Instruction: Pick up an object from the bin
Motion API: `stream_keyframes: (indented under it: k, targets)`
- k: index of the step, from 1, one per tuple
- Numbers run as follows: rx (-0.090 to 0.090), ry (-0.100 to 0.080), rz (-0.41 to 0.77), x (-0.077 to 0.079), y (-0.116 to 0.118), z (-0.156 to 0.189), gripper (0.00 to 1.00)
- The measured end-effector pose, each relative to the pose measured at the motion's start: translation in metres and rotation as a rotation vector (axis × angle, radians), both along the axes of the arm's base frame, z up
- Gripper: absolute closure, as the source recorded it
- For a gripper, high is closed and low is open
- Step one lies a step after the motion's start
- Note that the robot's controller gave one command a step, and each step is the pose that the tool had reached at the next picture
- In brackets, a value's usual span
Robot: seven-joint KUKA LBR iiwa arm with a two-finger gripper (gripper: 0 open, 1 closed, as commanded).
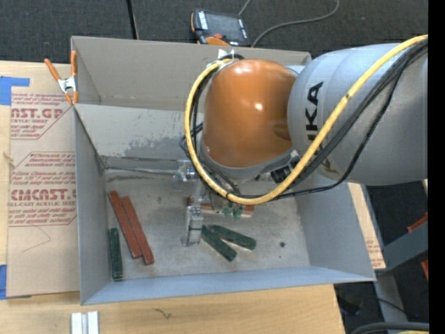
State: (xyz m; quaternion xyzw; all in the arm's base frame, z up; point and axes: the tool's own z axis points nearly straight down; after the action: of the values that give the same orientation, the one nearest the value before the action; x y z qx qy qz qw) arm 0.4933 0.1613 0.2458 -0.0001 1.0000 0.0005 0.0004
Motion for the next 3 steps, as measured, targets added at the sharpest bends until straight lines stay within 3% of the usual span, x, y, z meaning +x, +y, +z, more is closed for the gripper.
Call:
stream_keyframes:
  k: [1,2,3]
  targets:
    - [-0.004,0.009,-0.073,-0.003,-0.062,-0.100,0.00]
    - [-0.002,0.001,0.252,0.005,-0.147,-0.177,0.00]
    - [0.000,0.002,0.254,0.005,-0.145,-0.176,1.00]
